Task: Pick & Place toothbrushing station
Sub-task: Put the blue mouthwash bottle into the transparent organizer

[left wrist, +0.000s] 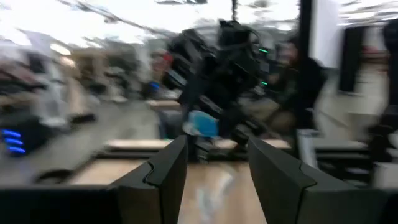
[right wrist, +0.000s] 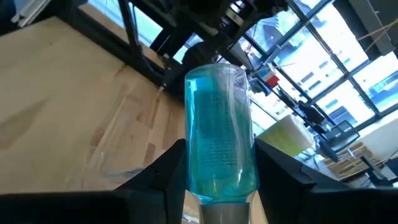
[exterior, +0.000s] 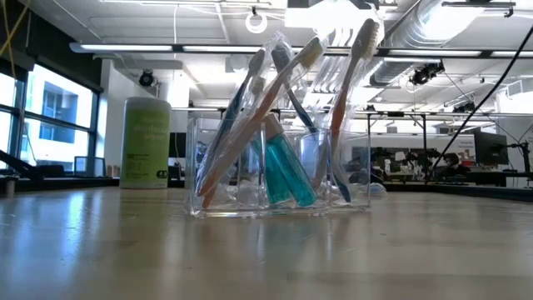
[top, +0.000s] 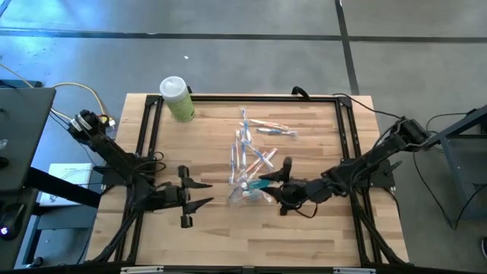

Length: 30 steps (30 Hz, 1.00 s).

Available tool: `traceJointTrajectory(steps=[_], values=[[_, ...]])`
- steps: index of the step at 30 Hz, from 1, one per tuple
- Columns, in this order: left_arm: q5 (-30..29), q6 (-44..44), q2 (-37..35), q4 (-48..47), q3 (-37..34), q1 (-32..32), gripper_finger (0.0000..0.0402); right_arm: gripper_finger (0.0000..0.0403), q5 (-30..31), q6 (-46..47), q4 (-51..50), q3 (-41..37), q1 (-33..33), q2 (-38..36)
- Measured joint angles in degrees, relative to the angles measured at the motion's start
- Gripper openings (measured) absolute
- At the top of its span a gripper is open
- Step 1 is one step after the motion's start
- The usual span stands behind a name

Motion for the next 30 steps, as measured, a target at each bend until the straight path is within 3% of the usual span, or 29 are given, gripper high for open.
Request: traceJointTrajectory(steps=[4,6,10,19,30], values=[[16.01,-12.01,-2.89,-9.79,0.00,5.34,0.0163,0.0146,2.58,-2.70,-0.02,3.42,0.54,4.77],[20.24,-16.07,-3.41,-12.57,0.00,8.16,0.0163,0.0146,3.05,-4.31,-0.25,4.76,1.00,6.80],[21.77,-20.82,-3.30,-13.89,-0.04,12.75,0.0163,0.0150,5.72,-6.89,-0.03,8.15,1.67,10.52],[33.15,-32.30,-3.21,-15.03,-0.04,20.52,0.0163,0.0148,12.65,-10.99,-0.07,11.71,1.74,14.39],[33.54,-31.17,-2.68,-15.07,-0.04,21.84,0.0165,0.0148,13.38,-11.28,-0.05,11.71,-0.24,14.42]])
